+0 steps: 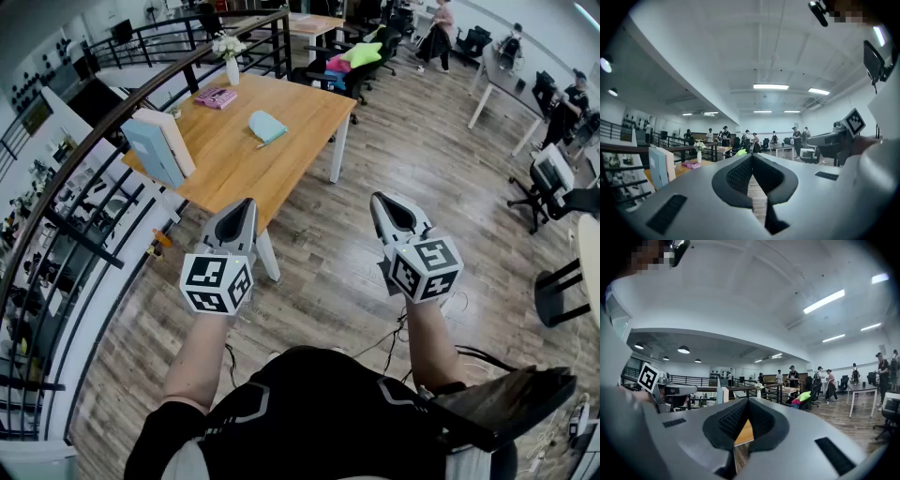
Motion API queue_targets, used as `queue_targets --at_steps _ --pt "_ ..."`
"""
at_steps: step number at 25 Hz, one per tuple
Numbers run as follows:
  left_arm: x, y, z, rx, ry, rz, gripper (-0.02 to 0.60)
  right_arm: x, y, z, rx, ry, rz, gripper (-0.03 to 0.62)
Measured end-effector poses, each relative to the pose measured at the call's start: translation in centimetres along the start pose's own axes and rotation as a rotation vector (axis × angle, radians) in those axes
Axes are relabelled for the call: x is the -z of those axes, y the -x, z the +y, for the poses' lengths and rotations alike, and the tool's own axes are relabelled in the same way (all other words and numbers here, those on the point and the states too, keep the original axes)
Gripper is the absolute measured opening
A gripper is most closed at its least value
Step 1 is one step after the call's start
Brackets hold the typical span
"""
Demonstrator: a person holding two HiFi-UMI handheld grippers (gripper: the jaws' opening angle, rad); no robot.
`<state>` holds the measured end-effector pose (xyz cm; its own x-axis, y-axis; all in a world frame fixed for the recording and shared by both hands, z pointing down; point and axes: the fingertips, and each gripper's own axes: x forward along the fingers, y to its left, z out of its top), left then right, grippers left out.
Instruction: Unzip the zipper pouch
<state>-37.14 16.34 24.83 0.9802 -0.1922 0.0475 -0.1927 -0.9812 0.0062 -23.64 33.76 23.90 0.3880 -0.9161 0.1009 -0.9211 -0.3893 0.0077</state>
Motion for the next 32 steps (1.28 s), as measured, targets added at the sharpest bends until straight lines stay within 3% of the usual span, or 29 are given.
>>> queue_targets --at_steps 3,13,19,28,32 --pt "-0.6 -0.4 -0.7 0.017 -0.048 0.004 0.029 -0.3 -0.1 0.0 0.005 -0.001 0.005 0.008" --pt "-0.9 -0.2 0.4 -0.007 0.001 0.007 0.029 -0.9 -0.4 0.6 -0.01 -0.005 -0.008 0.008" --pt "-1.0 0.0 0.7 -0.056 -0.056 0.007 0.029 -1.0 -0.4 0.7 -0.027 -0.001 -0.015 0.009" --pt "-0.9 0.2 0.5 -0.062 -0.013 -0.006 0.029 -1.0 -0.3 0.9 -0.067 0.007 -0.011 0.011" --pt "-0.9 -0.2 0.2 -0.079 -0.016 -0.013 0.032 -0.8 -0.4 0.5 -0.081 0.018 -0.007 0.108"
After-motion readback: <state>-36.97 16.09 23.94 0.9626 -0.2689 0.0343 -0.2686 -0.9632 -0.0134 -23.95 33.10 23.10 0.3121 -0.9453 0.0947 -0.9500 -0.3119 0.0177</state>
